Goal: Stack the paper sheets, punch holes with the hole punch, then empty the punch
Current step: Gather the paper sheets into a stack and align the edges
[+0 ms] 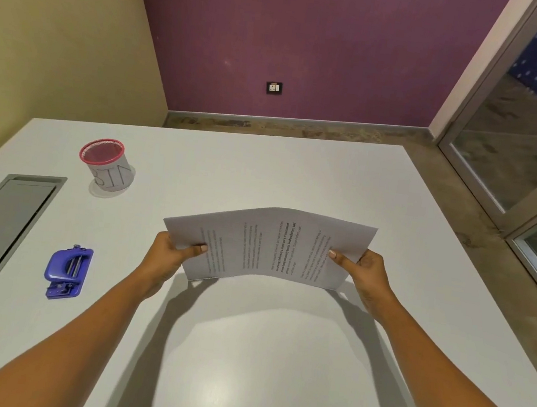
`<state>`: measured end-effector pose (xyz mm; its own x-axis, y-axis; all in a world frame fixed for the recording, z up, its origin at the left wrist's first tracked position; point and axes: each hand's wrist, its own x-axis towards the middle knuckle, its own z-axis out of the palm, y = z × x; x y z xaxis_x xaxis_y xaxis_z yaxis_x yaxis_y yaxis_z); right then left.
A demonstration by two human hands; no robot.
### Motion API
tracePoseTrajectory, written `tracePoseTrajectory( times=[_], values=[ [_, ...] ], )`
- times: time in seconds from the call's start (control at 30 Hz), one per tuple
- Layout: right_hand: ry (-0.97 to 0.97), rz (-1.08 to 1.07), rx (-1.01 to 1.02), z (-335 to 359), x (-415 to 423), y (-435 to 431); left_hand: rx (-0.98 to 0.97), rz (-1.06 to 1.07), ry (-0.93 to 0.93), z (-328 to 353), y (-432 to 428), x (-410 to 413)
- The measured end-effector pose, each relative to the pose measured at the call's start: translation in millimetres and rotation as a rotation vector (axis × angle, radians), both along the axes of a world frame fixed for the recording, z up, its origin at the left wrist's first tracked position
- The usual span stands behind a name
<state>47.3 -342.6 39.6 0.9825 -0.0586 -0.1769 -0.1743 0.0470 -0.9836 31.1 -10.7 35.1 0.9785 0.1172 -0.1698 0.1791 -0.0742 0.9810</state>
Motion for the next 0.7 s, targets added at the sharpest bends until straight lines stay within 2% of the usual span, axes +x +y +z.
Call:
tracePoseTrajectory(
  times=[0.57, 0.7],
  values=[
    [-0.032, -0.015, -0.010, 3.0, 0.5, 0.6, -0.029, 0.010, -0.053, 5.9, 0.9, 1.8],
    [-0.025, -0.001, -0.037, 1.6, -0.3, -1.5, -0.025, -0.054, -0.020, 5.8, -0.4, 0.3]
  ],
)
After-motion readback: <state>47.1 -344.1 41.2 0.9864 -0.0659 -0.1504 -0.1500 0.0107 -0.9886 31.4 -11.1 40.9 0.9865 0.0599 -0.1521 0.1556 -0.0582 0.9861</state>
